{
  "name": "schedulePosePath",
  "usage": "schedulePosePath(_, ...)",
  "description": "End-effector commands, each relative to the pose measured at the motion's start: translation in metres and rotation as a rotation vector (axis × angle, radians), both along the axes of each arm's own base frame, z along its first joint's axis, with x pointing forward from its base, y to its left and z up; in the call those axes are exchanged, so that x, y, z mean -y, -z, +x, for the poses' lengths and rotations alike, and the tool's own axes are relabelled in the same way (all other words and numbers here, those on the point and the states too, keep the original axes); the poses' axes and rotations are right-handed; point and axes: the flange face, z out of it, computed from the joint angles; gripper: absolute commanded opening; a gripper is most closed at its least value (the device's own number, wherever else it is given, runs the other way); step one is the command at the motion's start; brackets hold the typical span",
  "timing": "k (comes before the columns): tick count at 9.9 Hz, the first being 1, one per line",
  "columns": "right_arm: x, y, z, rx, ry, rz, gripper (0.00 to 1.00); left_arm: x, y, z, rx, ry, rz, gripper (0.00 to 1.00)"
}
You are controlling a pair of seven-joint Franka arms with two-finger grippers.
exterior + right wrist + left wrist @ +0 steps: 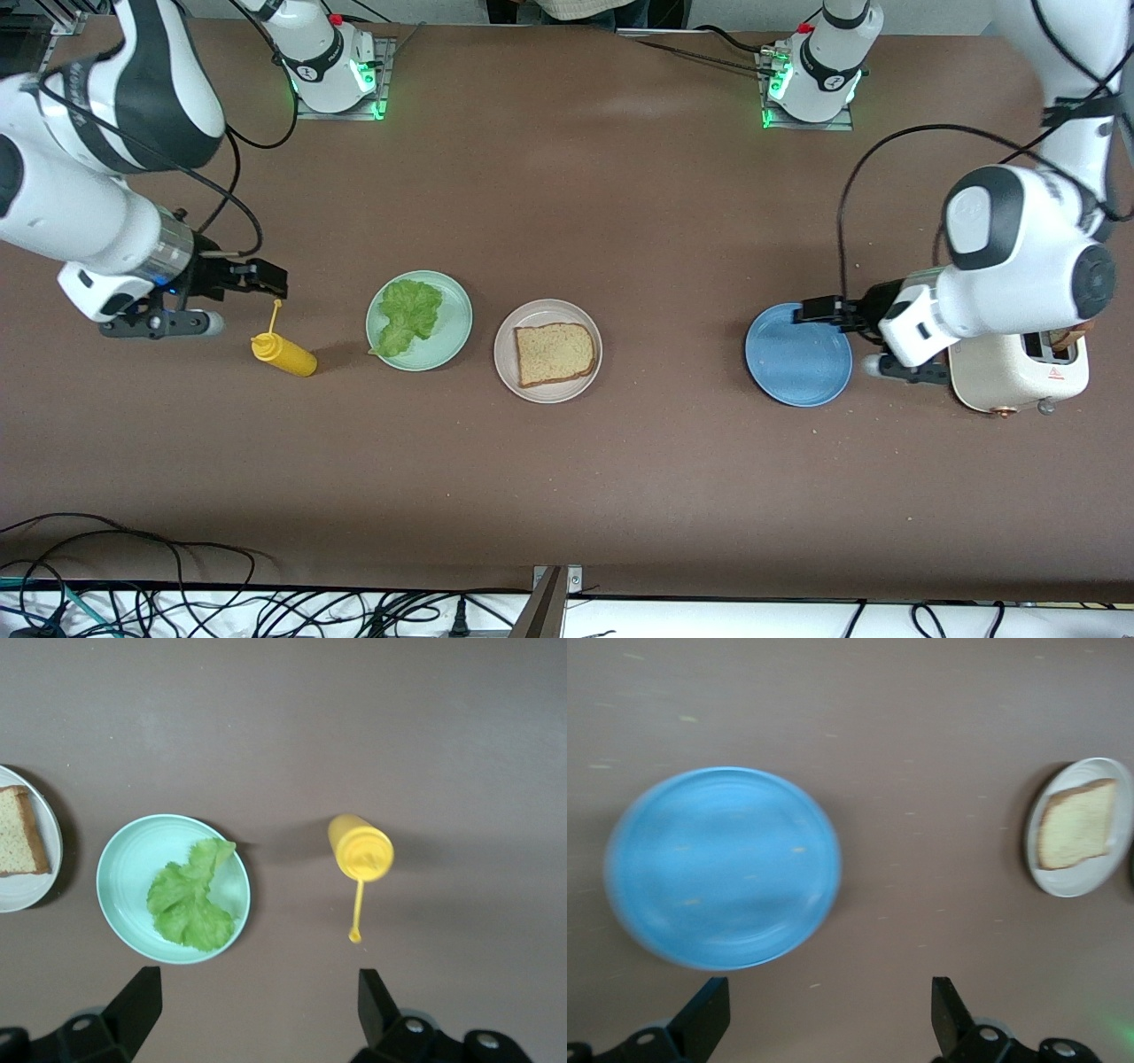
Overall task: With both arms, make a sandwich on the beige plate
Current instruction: 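Release the bread and withdraw the left gripper while the right gripper reaches, then grasp the lettuce on the mint-green plate with the right gripper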
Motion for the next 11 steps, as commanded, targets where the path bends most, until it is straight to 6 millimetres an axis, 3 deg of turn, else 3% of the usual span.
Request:
schedulePosePath(1, -0.011, 0.042, -0.004, 0.021, 0.001, 0.02, 0.98, -0.042, -0.031, -0.005, 0.032, -0.027, 0.109, 1.0)
schedulePosePath(2, -0.015, 0.073, -0.01, 0.027, -0.002, 0.023, 0.98, -0.059, -0.045, 0.0, 0.061, -0.037, 0.138, 1.0)
schedulePosePath(4, -0.026, 0.127, -0.021, 0.021, -0.016, 0.028, 0.98, -0.07, -0.074, 0.009, 0.106, -0.002, 0.235, 1.0)
schedulePosePath(6, -0.055, 0.166, -0.029, 0.013, -0.027, 0.033, 0.98, -0.075, -0.1, 0.01, 0.103, 0.006, 0.26, 1.0)
schedulePosePath(8, -0.08, 0.197, -0.031, 0.019, -0.031, 0.042, 0.98, -0.111, -0.131, 0.009, 0.109, -0.018, 0.336, 1.0)
schedulePosePath(9, -0.089, 0.208, -0.033, 0.022, -0.026, 0.043, 0.98, -0.114, -0.134, 0.01, 0.115, -0.024, 0.337, 1.0)
schedulePosePath(11, -0.098, 0.233, -0.033, 0.038, -0.026, 0.047, 0.94, -0.102, -0.111, 0.017, 0.083, -0.005, 0.332, 1.0)
